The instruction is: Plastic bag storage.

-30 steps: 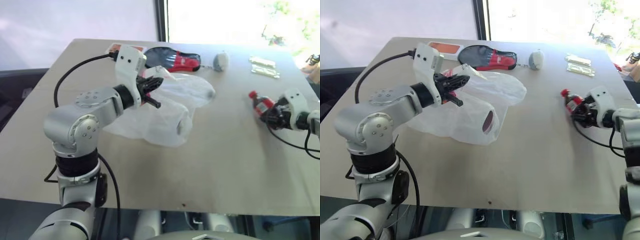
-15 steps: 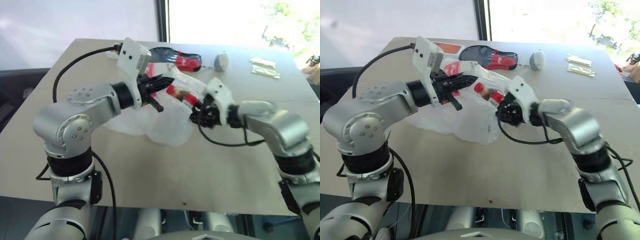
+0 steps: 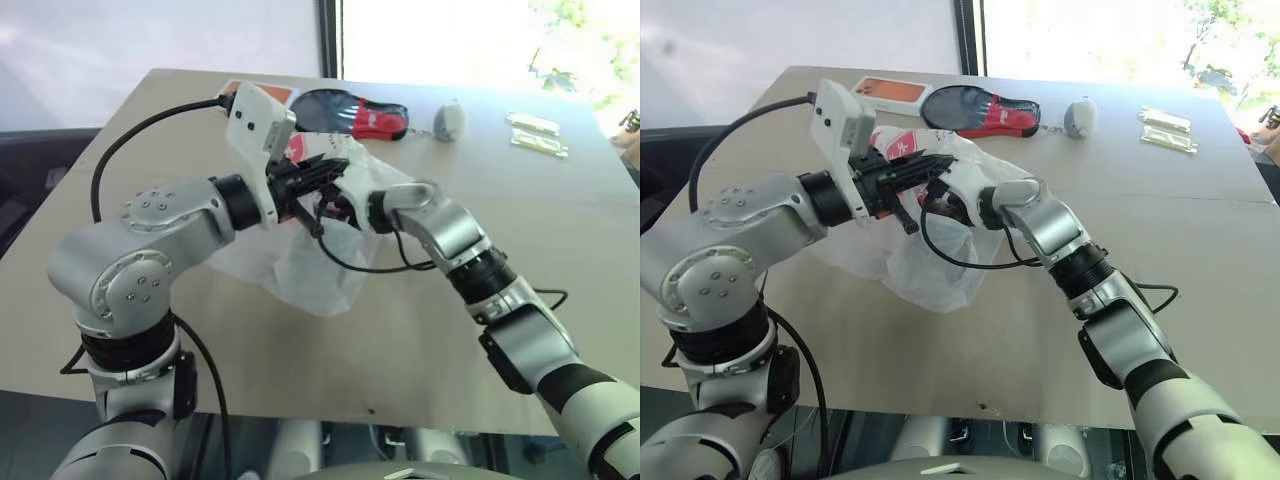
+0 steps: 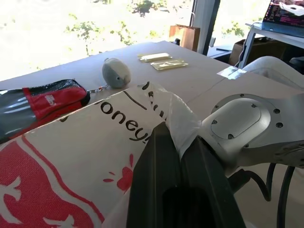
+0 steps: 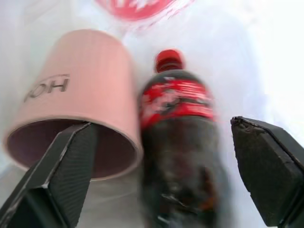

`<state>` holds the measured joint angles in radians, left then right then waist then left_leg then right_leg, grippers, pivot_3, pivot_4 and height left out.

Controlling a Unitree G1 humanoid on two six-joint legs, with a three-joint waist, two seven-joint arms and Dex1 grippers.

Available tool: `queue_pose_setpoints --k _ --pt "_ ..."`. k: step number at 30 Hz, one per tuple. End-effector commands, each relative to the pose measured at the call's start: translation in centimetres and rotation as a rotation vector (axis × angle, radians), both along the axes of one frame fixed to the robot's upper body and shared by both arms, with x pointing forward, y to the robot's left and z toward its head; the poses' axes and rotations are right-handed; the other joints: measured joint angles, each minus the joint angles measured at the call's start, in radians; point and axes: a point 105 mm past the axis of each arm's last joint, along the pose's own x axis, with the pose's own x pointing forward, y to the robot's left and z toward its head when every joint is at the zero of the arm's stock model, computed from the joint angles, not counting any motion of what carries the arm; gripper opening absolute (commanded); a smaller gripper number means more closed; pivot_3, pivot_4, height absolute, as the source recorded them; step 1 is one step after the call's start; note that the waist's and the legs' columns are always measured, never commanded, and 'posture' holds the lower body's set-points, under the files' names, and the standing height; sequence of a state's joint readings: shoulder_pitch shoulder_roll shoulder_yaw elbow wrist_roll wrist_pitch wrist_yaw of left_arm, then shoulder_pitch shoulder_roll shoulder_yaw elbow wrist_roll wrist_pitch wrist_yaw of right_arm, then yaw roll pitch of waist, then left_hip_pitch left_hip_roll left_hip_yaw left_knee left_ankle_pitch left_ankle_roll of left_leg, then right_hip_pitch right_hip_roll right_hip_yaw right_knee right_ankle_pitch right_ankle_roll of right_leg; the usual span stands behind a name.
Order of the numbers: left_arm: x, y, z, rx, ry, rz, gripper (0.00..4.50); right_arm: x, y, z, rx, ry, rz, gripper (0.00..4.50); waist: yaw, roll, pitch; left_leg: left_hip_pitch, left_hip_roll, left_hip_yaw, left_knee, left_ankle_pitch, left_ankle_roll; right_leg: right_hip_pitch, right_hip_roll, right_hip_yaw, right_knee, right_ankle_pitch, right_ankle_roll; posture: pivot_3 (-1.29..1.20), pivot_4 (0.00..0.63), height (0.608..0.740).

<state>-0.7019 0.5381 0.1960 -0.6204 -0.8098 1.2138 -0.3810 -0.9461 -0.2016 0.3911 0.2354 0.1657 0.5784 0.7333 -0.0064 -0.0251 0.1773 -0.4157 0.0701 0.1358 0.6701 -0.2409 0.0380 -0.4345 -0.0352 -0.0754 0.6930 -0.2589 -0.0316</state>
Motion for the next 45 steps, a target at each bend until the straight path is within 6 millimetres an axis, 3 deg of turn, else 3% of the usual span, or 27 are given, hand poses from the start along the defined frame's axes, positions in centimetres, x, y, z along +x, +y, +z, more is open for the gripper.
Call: queue_pose_setpoints --k 1,9,11,15,21,25,31,34,37,40,42,43,44,45 --pt "1.0 1.7 -0.7 0.005 0.024 0.096 0.00 -1.6 -2.3 4.8 0.101 -0.149 0.008 4.45 -0.002 0.000 0.000 0.000 0.000 0.000 0.000 0.000 0.000 0.000 0.000 0.000 0.000 0.000 0.000 0.00 0.150 0.740" --pt "2.4 2.5 -0.8 -0.017 0.033 0.129 0.00 -6.1 -8.8 6.3 0.065 -0.152 -0.103 4.45 -0.007 0.000 0.000 0.001 0.001 -0.001 -0.001 0.000 0.000 0.000 0.002 0.000 0.000 0.000 0.000 0.00 0.150 0.740" --pt "2.6 2.4 -0.8 -0.014 0.031 0.123 0.00 -5.7 -10.3 6.3 0.045 -0.181 -0.218 4.45 -0.009 0.000 0.000 0.002 0.001 0.000 -0.001 0.000 0.000 0.000 0.002 0.000 0.001 0.000 0.000 0.00 0.150 0.740" --pt "2.7 2.0 -0.6 -0.025 0.022 0.090 0.00 -2.1 -13.0 4.7 -0.010 -0.199 -0.515 4.45 -0.007 0.000 0.000 0.002 0.001 0.000 0.000 0.000 0.000 0.000 0.001 0.000 0.001 -0.001 0.000 0.00 0.150 0.740" --pt "2.6 1.5 -0.7 -0.025 0.010 0.060 0.00 1.8 -13.0 0.8 0.019 -0.098 -0.619 4.45 -0.009 -0.001 0.000 0.002 0.001 0.000 0.000 0.000 0.000 0.000 0.002 0.000 0.001 0.000 0.000 0.00 0.150 0.740" --pt "2.3 1.7 -0.8 -0.019 -0.004 0.061 0.00 3.4 -13.0 1.3 0.067 -0.110 -0.616 3.14 -0.007 0.000 0.000 0.001 0.000 0.000 0.000 0.000 0.000 0.000 0.002 0.000 0.000 0.000 0.000 0.00 0.150 0.740" --pt "1.3 2.2 -0.9 -0.033 -0.039 0.042 0.00 4.0 -13.0 2.1 0.085 -0.130 -0.574 0.24 -0.008 0.000 0.000 0.001 0.001 0.000 -0.001 0.000 0.000 0.000 0.002 0.001 0.000 0.000 0.000 0.00 0.150 0.740" --pt "0.6 2.7 -1.5 -0.075 0.051 -0.022 0.00 3.9 -12.7 2.4 0.109 -0.122 -0.553 0.05 -0.008 0.000 0.000 0.001 0.001 0.000 -0.001 0.000 0.000 0.000 0.002 0.001 0.000 0.000 0.000 0.00 0.150 0.740" --pt "-1.6 3.5 0.1 -0.215 0.140 -0.181 0.84 4.0 -12.5 2.5 0.122 -0.117 -0.547 0.00 -0.009 0.000 0.000 0.001 0.001 0.000 -0.001 0.000 0.000 0.000 0.002 0.000 0.000 0.000 0.000 0.00 0.150 0.740" --pt "-5.5 5.0 1.5 -0.272 0.269 -0.403 2.20 4.0 -12.2 2.2 0.115 -0.110 -0.538 0.00 -0.015 -0.001 0.000 0.001 0.002 0.000 -0.001 0.000 0.000 -0.001 0.002 0.001 0.000 0.000 0.000 0.00 0.150 0.740" --pt "-7.7 5.5 2.0 -0.270 0.353 -0.512 3.16 4.0 -12.1 1.9 0.105 -0.106 -0.532 0.00 -0.021 0.000 0.000 0.001 0.002 0.000 -0.001 0.000 0.000 -0.001 0.002 0.000 0.000 0.000 0.000 0.00 0.150 0.740" --pt "-8.4 5.4 1.7 -0.223 0.378 -0.529 3.37 3.9 -12.1 1.8 0.105 -0.104 -0.531 0.00 -0.021 0.000 0.000 0.001 0.002 0.000 -0.001 0.000 0.000 -0.001 0.002 0.000 0.000 -0.001 0.000 0.00 0.150 0.740" --pt "-8.8 5.2 1.3 -0.174 0.392 -0.528 4.12 3.9 -12.0 1.8 0.105 -0.103 -0.531 0.00 -0.018 0.000 0.000 0.001 0.001 0.000 -0.001 0.000 0.000 0.000 0.001 0.000 0.000 -0.001 0.000 0.00 0.150 0.740" --pt "-9.1 4.8 0.5 -0.105 0.395 -0.520 4.40 3.9 -12.0 1.8 0.106 -0.102 -0.532 0.00 -0.015 -0.001 0.000 0.001 0.000 -0.001 -0.001 0.000 0.000 0.000 0.001 0.000 0.000 -0.001 0.000 0.00 0.150 0.740"
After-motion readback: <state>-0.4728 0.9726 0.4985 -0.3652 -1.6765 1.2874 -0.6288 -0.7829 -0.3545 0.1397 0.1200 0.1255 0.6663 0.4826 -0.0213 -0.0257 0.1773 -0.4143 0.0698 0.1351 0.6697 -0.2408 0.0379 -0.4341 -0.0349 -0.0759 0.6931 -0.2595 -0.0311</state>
